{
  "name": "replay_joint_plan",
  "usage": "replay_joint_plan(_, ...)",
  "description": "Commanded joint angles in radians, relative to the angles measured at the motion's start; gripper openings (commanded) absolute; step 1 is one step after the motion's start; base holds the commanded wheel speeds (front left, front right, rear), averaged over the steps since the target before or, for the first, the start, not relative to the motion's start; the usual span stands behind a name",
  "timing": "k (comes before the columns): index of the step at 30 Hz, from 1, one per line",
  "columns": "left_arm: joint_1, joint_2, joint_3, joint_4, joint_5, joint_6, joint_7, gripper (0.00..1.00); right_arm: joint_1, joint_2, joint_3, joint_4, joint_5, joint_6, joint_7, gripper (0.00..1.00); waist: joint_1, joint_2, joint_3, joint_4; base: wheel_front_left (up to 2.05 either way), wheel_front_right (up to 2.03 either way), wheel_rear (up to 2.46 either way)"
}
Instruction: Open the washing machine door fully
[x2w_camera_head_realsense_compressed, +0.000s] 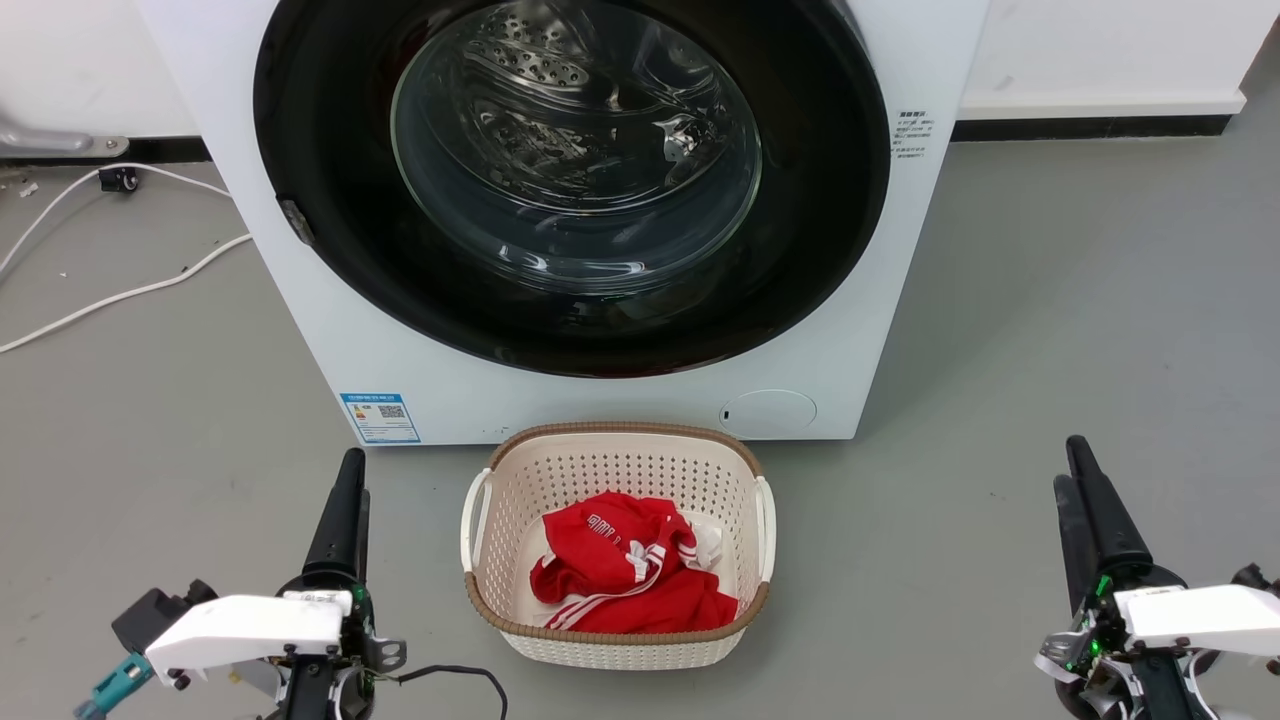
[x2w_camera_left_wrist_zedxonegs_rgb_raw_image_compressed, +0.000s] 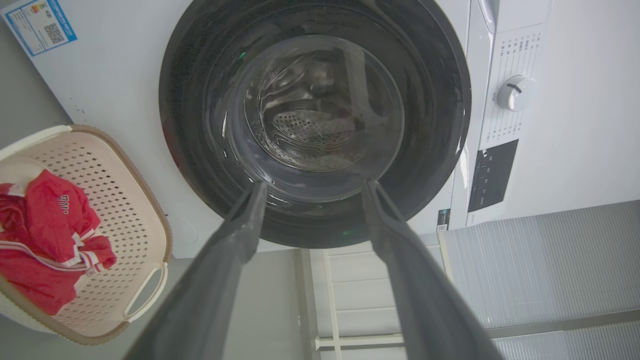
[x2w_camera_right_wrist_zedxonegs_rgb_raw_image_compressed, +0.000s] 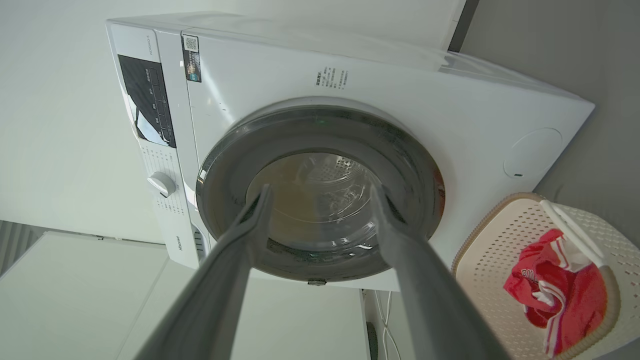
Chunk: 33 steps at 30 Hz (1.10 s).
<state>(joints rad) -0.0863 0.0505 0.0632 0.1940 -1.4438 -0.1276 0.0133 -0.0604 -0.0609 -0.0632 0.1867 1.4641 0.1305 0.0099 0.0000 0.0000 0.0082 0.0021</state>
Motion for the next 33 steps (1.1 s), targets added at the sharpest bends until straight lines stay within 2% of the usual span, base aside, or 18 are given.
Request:
replay_joint_plan(1, -0.03, 0.004, -0.004, -0.026, 0.036, -0.001, -0.008, 1.0, -0.016, -0.002, 0.006, -0.029, -0.036, 0.0, -0.009, 1.0, 0.0, 0.0, 0.001, 0.0, 0.0, 0.0, 0.0)
replay_joint_plan(17, -0.027, 0.003, -0.039, -0.093, 0.439, 0.0, -0.069, 1.0, 0.007, -0.009, 0.043, -0.092, -0.428, 0.0, -0.068, 1.0, 0.0, 0.0, -0.001, 0.001, 0.0, 0.0, 0.0)
replay_joint_plan(27, -0.025, 0.003, -0.069, -0.087, 0.643, 0.019, -0.102, 1.0, 0.015, -0.002, 0.048, -0.115, -0.705, 0.0, -0.089, 1.0, 0.0, 0.0, 0.0, 0.002, 0.0, 0.0, 0.0)
replay_joint_plan(33, -0.027, 0.004, -0.087, -0.078, 0.748, 0.03, -0.121, 1.0, 0.024, 0.001, 0.056, -0.125, -0.832, 0.0, -0.093, 1.0, 0.0, 0.0, 0.001, 0.003, 0.0, 0.0, 0.0)
